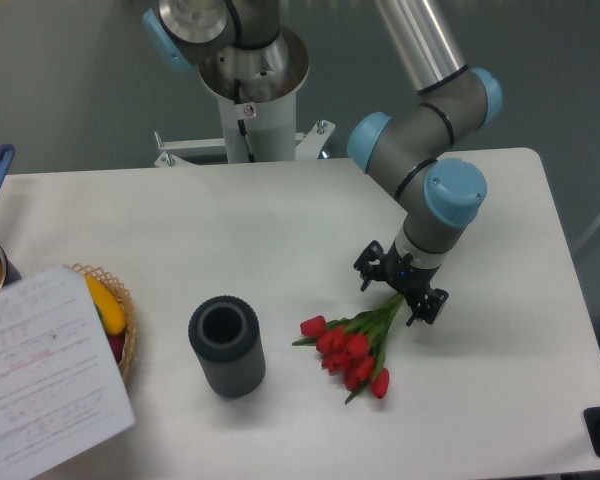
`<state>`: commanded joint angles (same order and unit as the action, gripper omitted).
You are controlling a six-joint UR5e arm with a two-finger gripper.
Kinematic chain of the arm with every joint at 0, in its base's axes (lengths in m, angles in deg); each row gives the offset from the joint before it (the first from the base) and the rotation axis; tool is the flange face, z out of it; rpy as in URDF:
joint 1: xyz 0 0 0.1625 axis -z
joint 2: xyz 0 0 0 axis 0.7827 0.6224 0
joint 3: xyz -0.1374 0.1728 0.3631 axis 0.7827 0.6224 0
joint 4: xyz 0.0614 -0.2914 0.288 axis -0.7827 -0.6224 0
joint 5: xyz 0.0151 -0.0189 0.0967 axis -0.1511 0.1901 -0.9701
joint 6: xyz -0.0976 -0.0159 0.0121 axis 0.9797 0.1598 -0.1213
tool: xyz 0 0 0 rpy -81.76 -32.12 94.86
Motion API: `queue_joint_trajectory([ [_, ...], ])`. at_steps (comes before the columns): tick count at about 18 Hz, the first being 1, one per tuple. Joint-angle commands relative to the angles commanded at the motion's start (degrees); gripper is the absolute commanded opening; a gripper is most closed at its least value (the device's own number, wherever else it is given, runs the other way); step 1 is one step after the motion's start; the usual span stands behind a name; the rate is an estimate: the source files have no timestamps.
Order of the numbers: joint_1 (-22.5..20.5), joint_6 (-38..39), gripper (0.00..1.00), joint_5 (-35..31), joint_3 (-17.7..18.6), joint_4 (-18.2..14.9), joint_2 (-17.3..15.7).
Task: Pick up the flowers from the table
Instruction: 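Lower the open gripper toward the tulip stems above the flower heads, then close the gripper around the green tulip stems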
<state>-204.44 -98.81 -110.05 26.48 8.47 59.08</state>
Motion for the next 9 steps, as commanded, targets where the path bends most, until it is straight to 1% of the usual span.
queue_joint_trajectory([
  [2,0.09,0.09,1.0,0.0,-0.17,0.26,0.35],
  [5,0.44,0.09,1.0,-0.09,0.26,2.1,0.97],
  [8,0.62,0.18,1.0,-0.09,0.09,2.29,1.14],
  [9,0.7,0.26,0.98,-0.09,0.09,2.29,1.14],
])
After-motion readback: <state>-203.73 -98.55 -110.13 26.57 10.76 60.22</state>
